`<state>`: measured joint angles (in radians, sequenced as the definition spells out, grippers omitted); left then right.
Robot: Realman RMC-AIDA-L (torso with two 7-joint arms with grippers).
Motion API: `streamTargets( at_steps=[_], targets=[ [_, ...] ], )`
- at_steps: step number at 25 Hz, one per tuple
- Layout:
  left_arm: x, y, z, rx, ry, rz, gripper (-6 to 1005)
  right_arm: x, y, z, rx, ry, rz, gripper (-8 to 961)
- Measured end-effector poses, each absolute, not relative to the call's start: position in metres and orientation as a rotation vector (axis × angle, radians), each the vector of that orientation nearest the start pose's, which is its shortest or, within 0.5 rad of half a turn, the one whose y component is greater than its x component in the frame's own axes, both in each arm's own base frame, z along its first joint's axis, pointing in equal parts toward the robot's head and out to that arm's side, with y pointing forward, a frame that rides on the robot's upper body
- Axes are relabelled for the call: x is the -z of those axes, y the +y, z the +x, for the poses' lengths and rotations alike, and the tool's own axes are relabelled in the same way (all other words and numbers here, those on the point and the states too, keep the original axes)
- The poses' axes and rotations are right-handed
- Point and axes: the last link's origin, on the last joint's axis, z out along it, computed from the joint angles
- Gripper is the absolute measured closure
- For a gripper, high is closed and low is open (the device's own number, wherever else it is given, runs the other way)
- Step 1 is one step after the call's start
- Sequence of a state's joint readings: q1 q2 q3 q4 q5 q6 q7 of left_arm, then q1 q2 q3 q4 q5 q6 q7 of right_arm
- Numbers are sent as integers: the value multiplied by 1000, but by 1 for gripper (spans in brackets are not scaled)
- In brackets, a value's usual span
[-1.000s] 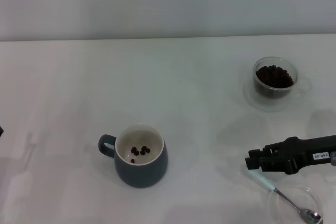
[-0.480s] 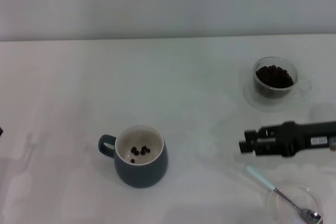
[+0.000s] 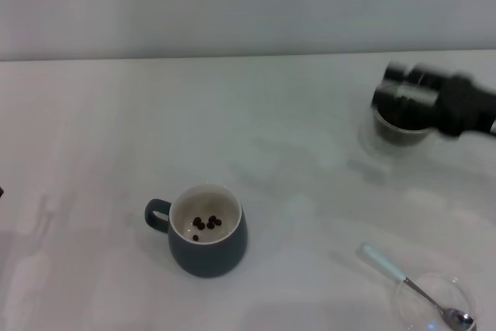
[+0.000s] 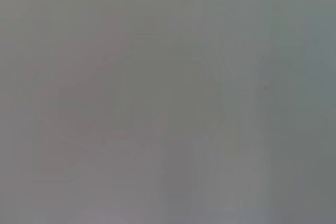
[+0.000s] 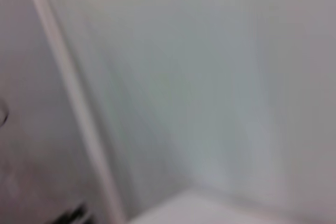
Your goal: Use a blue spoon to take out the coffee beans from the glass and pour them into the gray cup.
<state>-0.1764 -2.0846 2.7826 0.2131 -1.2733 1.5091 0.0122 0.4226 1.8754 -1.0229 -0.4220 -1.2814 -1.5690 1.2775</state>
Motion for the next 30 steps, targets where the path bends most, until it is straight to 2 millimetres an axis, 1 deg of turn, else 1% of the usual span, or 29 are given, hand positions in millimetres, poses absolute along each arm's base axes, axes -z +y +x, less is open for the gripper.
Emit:
streamTargets(
  at_steps=[3,7,9,11,15,18,21,25,30],
  targets=[
    [15,224,-351,680,-428,-1498,108,-59,325,292,-1102,567,-2258,238],
    [15,225,-351,683,-429,-1498,108,-58,329,307,-1046,434,-1969,158],
    [15,225,-350,698,-433,-1498,108,-56,329,313,-1020,390,-1858,117],
    [15,224,-349,716,-443,-1493,108,-56,328,321,-953,338,-1734,77],
    [15,224,-349,722,-449,-1494,108,-59,324,336,-823,302,-1558,77],
    [15,223,-349,721,-451,-1493,107,-59,326,345,-754,329,-1504,77],
    [16,223,-349,721,-454,-1494,107,-59,327,350,-713,350,-1488,77],
    [15,224,-349,734,-461,-1491,107,-54,332,352,-677,375,-1502,77],
    [14,225,-349,736,-459,-1487,108,-48,338,348,-646,366,-1516,77]
  ],
)
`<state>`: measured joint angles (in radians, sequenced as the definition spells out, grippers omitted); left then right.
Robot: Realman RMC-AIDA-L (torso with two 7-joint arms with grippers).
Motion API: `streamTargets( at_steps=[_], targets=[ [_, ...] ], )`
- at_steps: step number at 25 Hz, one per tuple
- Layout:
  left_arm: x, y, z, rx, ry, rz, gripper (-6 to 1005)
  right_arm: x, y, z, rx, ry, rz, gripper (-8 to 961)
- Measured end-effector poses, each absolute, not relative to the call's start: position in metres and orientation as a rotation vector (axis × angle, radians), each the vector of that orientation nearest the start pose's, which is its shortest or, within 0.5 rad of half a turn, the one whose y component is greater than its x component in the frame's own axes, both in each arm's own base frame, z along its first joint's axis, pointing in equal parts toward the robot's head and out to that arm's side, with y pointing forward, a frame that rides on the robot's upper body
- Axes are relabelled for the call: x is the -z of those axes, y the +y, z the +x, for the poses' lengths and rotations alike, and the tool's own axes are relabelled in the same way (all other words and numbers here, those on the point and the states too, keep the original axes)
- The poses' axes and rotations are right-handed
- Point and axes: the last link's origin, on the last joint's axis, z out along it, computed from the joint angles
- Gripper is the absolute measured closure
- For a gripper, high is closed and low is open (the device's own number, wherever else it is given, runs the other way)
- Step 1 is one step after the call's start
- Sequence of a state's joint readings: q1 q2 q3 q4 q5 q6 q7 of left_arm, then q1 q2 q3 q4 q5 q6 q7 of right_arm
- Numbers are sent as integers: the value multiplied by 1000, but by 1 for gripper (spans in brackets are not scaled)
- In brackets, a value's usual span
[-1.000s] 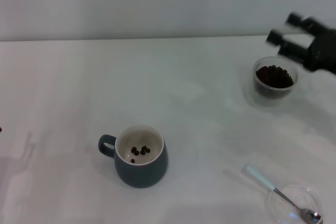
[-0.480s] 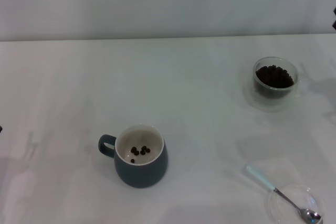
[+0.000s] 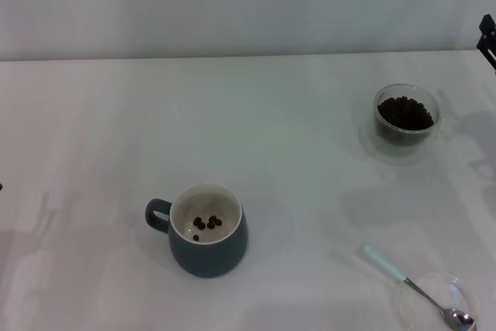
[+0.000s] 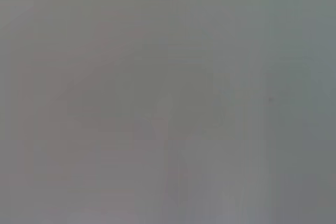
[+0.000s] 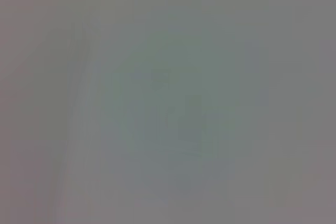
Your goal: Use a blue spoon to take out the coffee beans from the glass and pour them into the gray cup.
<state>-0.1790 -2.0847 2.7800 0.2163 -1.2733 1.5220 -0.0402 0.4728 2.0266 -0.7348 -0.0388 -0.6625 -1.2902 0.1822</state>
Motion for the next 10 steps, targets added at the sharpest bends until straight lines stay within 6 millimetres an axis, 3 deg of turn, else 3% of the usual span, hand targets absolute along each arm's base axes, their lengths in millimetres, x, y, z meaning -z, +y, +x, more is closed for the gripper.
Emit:
streamTargets(
  at_steps=[10],
  targets=[
    [13,226,-349,736,-457,-1485,108,-46,339,347,-651,367,-1510,77]
  ],
)
